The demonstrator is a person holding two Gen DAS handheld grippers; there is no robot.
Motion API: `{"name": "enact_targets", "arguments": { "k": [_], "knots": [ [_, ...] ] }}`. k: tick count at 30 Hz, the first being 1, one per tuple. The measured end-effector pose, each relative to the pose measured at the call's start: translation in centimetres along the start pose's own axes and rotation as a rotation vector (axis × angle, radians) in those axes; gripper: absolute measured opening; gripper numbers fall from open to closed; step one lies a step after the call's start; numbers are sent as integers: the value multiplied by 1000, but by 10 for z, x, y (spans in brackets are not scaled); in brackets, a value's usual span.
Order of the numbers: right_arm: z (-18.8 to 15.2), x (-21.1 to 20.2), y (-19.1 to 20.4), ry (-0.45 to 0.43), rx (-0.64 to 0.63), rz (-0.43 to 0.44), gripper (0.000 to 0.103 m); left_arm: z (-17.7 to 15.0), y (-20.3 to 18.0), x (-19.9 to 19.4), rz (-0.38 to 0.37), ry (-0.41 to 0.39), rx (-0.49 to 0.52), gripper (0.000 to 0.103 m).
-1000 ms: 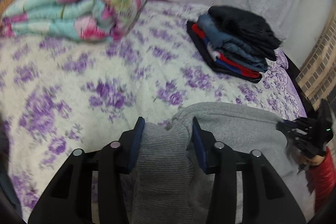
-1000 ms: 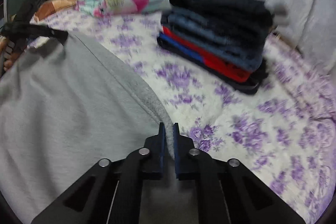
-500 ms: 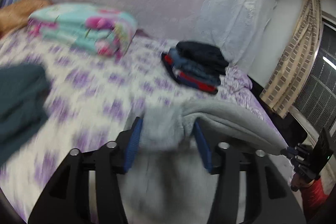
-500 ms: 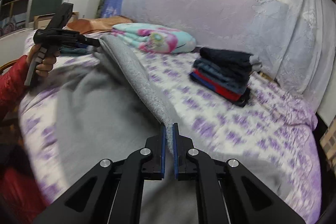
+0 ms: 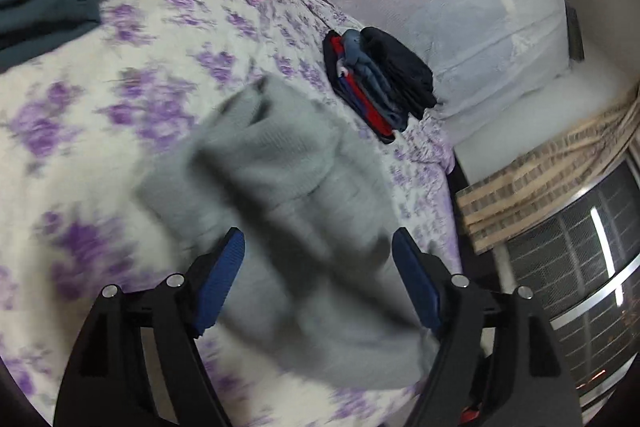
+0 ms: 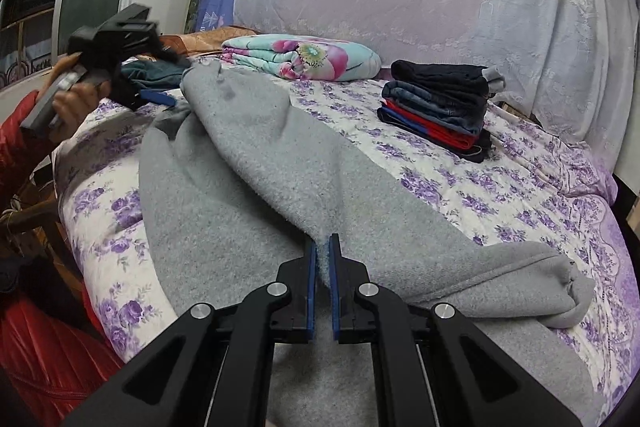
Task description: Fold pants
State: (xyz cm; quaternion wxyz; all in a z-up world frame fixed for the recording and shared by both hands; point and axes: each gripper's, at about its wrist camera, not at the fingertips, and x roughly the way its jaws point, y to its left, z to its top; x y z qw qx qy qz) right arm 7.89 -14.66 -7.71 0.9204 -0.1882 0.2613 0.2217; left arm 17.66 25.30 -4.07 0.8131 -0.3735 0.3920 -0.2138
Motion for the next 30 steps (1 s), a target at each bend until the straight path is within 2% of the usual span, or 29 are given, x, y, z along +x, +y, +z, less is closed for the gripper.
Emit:
{"name": "enact_targets", "arguments": {
  "k": [3, 4, 5, 6, 8, 12, 15, 16, 18, 19, 22, 25, 26, 28, 30],
  "knots": [
    [-1, -2, 2, 1, -7, -9, 6, 13, -7, 15, 88, -5, -13, 73],
    [0, -2, 3, 2, -8, -13, 6, 15, -5, 19, 101, 1, -24, 67],
    [0, -3, 3, 1, -7, -14, 6, 18, -3, 23, 108, 11, -34, 50],
    [1, -6, 3, -5, -5, -16, 6, 19, -2, 22, 118, 12, -36, 44],
    [5, -19, 5, -31, 7, -9, 6, 18, -3, 10, 86, -6, -18, 30],
    [4, -38, 18, -23, -29, 24, 6, 1, -6, -13, 87, -20, 69, 30],
    [-12, -30, 32, 47, -32, 68, 7, -13, 29, -10, 83, 38, 14, 30],
    [-20, -25, 38, 73, -35, 72, 7, -15, 39, -7, 59, 54, -12, 27],
    [-30, -17, 46, 97, -36, 63, 7, -22, 54, -9, -36, 42, -33, 26],
    [-32, -14, 47, 98, -21, 61, 7, -23, 54, -11, -36, 40, -23, 26],
    [-29, -17, 44, 83, -6, 62, 6, -26, 42, -17, 17, 23, 21, 26],
    [-15, -35, 40, 24, -13, 37, 6, -25, 18, -29, 78, -11, 119, 27],
    [-10, -42, 37, 2, -2, 44, 0, -26, 11, -32, 104, -24, 156, 27],
    [-4, -52, 35, -21, 30, 91, 0, -25, 8, -32, 120, -22, 168, 28],
    [-7, -46, 42, 20, 25, 129, 0, -24, 21, -26, 128, 8, 131, 28]
  ]
}}
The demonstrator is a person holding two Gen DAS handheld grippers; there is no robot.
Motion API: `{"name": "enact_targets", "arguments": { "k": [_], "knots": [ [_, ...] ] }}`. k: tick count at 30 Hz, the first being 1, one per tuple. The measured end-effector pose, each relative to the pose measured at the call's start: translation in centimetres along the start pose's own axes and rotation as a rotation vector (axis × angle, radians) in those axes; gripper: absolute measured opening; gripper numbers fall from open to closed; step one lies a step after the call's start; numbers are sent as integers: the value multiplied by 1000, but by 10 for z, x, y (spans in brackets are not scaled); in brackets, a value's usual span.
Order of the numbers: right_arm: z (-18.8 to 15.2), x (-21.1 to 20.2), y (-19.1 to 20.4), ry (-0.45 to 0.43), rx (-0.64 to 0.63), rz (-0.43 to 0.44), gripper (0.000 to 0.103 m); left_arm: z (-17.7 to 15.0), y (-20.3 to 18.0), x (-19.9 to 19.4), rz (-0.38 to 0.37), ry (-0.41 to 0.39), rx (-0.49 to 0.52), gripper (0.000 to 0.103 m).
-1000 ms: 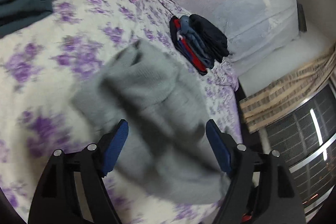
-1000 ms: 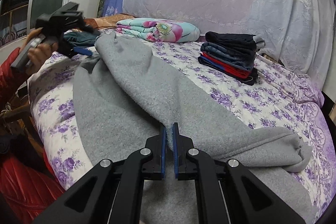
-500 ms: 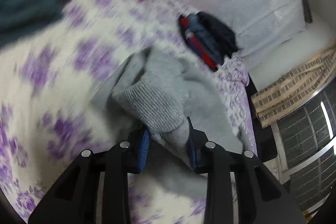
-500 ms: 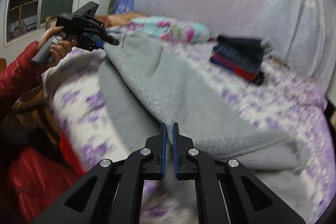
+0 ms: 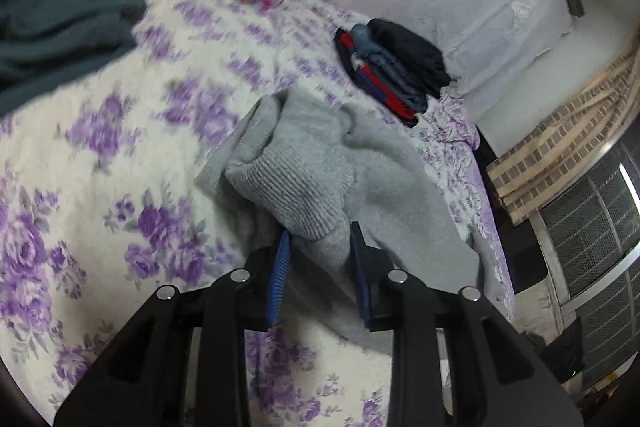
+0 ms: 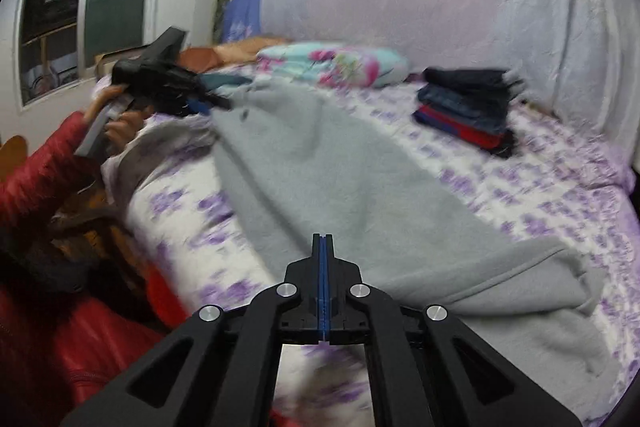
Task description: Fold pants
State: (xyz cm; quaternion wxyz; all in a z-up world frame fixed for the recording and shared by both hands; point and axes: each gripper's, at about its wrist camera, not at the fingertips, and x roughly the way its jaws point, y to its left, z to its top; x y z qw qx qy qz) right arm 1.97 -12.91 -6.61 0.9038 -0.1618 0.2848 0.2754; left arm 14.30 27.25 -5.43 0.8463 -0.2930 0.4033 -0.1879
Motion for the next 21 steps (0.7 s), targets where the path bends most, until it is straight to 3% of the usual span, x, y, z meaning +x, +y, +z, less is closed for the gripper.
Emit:
{"name": "enact_targets", "arguments": {
  "k": [3, 6, 7, 8, 9, 10, 13, 14, 15, 16, 17, 21],
  "knots": [
    [-13, 16, 9, 53, -68, -66, 0, -6, 21, 2, -44, 20, -85, 31],
    [-9, 5, -3, 4, -16, -78, 2, -15, 7, -23, -1, -44, -16, 29],
    [-6, 1, -6, -18, -25, -99, 8, -16, 1, -30, 6, -58, 8, 29],
    [-3, 1, -6, -19, -52, -119, 32, -18, -8, -38, -3, -66, 38, 29],
    [-2, 2, -5, -18, -78, -132, 63, -18, -18, -43, -22, -65, 60, 29],
    [-2, 4, -2, -24, -114, -148, 65, -18, -26, -44, -30, -60, 78, 33],
    [-4, 21, 18, -1, -262, -187, 62, -18, -58, -31, -28, -39, 163, 47],
    [-4, 26, 21, 9, -284, -195, 56, -18, -66, -23, -27, -22, 188, 47],
    [-4, 35, 23, 29, -305, -200, 32, -18, -74, -12, -30, -2, 206, 47],
    [-3, 44, 22, 56, -314, -204, 15, -17, -82, -3, -38, 15, 214, 47],
    [-2, 50, 20, 74, -318, -217, 7, -17, -91, 8, -60, 41, 224, 47],
    [9, 31, 22, 10, -303, -227, 6, -25, -131, 32, -116, 103, 312, 50]
  ]
}}
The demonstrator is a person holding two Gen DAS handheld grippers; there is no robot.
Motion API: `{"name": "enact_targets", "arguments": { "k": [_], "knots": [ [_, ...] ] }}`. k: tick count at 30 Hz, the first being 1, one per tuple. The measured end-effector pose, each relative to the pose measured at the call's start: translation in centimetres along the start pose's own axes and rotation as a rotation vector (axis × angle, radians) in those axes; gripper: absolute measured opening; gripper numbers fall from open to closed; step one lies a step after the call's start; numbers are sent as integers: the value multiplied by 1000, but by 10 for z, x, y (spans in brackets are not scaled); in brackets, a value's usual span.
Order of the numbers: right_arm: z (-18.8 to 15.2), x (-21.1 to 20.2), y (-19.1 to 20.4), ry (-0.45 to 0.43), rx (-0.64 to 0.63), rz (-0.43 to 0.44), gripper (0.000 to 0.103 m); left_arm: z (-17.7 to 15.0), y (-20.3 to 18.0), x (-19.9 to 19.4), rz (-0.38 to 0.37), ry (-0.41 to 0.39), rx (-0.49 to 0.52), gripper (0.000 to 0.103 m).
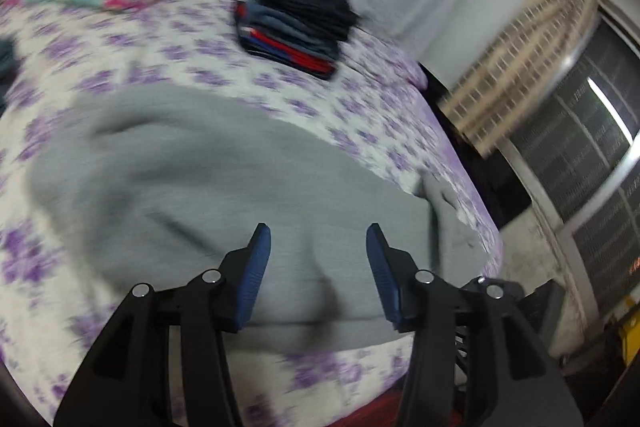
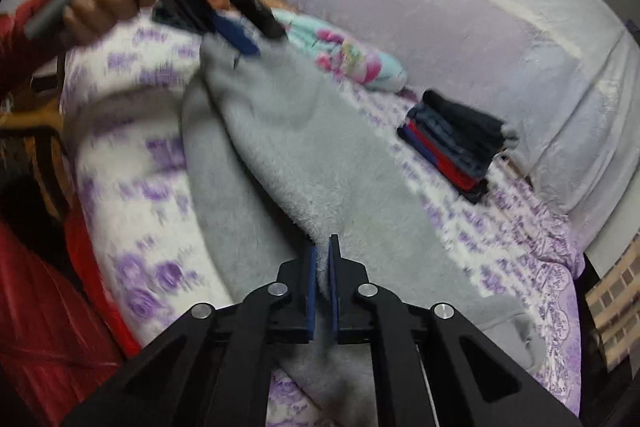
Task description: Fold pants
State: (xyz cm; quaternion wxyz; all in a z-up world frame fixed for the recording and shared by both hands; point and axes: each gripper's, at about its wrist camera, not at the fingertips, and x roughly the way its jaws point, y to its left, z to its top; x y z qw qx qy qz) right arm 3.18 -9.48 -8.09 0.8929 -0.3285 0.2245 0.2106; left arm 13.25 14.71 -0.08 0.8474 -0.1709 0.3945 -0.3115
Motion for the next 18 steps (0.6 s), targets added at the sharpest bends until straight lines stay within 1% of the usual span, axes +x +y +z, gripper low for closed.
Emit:
{"name": "enact_targets", "arguments": {
  "k": [1, 2, 4, 5, 6, 7, 8, 9, 10, 11, 12, 13, 14, 15, 16, 17, 18],
  "knots": [
    [1, -7, -1, -3, 9, 10, 6, 0, -11, 7, -19, 10, 23, 57],
    [0, -9, 0, 4, 15, 24, 6, -2, -17, 12, -32, 20, 37, 68],
    [-15, 2, 4, 77, 54, 91, 6, -8, -27, 33, -50, 62, 57, 75],
    [-21, 8, 6, 100, 65, 103, 6, -13, -29, 45, -51, 98, 62, 75],
    [-29, 12, 11, 102, 58, 90, 7, -19, -29, 60, -39, 142, 66, 75],
    [-29, 11, 12, 85, 55, 78, 8, -26, -28, 73, -12, 167, 73, 75],
    [-27, 8, 11, 87, 70, 86, 11, -34, -28, 85, 40, 174, 106, 75],
    [-23, 3, 0, 82, 130, 136, 21, -40, -32, 90, 73, 165, 153, 75],
    [-20, -3, -16, 60, 212, 212, 30, -49, -40, 92, 110, 136, 235, 76],
    [-20, -8, -29, 41, 278, 253, 43, -54, -44, 92, 123, 122, 279, 80],
    [-20, -15, -53, 20, 380, 261, 47, -59, -45, 92, 126, 108, 312, 83],
    [-20, -19, -74, 14, 456, 232, 47, -63, -46, 92, 125, 93, 333, 85],
    [-20, -21, -91, 16, 509, 202, 50, -66, -45, 91, 118, 74, 350, 89],
    [-21, -19, -117, 37, 594, 139, 56, -67, -45, 91, 107, 64, 356, 91],
    [-23, -11, -143, 84, 674, 58, 61, -68, -47, 91, 102, 59, 359, 93],
    [-26, -3, -160, 126, 722, -1, 69, -68, -47, 91, 100, 55, 360, 95],
    [-31, 11, -182, 191, 789, -51, 77, -69, -47, 91, 102, 49, 362, 95]
  ]
}}
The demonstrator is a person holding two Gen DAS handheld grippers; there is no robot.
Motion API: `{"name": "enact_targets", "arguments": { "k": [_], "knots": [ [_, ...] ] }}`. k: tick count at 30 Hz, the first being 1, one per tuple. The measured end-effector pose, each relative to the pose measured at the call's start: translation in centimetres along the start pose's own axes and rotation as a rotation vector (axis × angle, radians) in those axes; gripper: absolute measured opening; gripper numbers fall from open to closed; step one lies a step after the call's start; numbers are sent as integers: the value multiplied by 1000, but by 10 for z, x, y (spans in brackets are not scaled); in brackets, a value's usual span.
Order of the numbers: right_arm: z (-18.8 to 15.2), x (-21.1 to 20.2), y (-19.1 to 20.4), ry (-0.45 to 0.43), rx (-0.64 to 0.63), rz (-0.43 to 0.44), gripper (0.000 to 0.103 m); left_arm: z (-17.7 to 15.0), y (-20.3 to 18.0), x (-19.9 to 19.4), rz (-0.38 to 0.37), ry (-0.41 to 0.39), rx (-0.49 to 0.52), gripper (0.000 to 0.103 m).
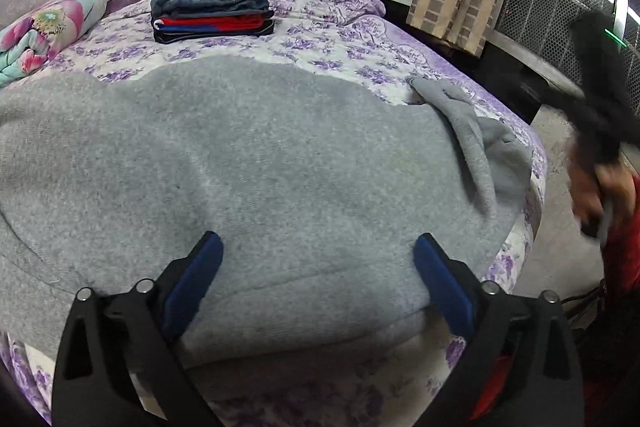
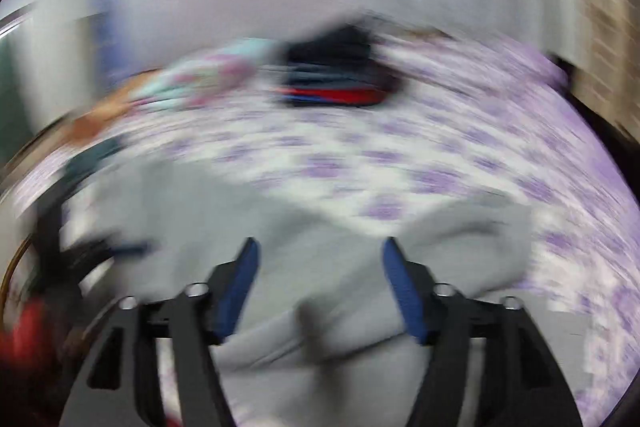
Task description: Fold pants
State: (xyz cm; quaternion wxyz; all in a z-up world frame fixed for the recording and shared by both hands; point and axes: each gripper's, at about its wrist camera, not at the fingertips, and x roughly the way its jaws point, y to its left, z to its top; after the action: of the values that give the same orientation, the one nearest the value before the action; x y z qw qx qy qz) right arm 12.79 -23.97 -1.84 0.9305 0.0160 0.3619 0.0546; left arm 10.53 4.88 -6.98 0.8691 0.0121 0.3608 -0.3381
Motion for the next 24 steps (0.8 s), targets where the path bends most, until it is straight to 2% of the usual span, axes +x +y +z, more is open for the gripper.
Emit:
{"name": "enact_targets", "arguments": {
  "k": [2, 4, 5, 7, 9, 10, 12, 14, 17, 19, 20, 22, 24],
  "knots": [
    [16, 28, -24, 90, 110, -31, 80, -2, -3, -2, 10, -14, 8, 95],
    [28, 60, -38, 185, 178, -104, 82, 0, -4, 0, 10, -23, 11, 95],
    [33, 78, -41, 234, 177, -181, 84, -1, -3, -1, 6, -25, 10, 95],
    [30, 98, -39, 291, 129, -276, 85, -2, -3, -2, 1, -27, 9, 95],
    [19, 117, -40, 340, 82, -311, 83, -2, -4, -2, -1, -31, 11, 95],
    [15, 120, -41, 344, 73, -307, 77, -2, -4, -3, -3, -33, 11, 95],
    [10, 109, -45, 303, 87, -274, 35, -3, -2, -5, -15, -40, 9, 95],
    [9, 81, -54, 229, 170, -179, 12, -4, 0, -6, -28, -46, 3, 95],
    [-3, 3, -71, 34, 305, -37, 11, -3, 2, -7, -43, -50, -8, 95],
    [-41, -55, -92, -102, 413, 16, 11, -3, 3, -7, -49, -52, -15, 95],
    [-54, -65, -103, -120, 453, 27, 11, -3, 3, -7, -50, -52, -16, 95],
    [-104, -83, -130, -137, 589, 33, 11, -3, 3, -7, -49, -51, -15, 95],
    [-143, -80, -142, -87, 678, 69, 16, -2, 3, -6, -46, -46, -15, 95]
  ]
}}
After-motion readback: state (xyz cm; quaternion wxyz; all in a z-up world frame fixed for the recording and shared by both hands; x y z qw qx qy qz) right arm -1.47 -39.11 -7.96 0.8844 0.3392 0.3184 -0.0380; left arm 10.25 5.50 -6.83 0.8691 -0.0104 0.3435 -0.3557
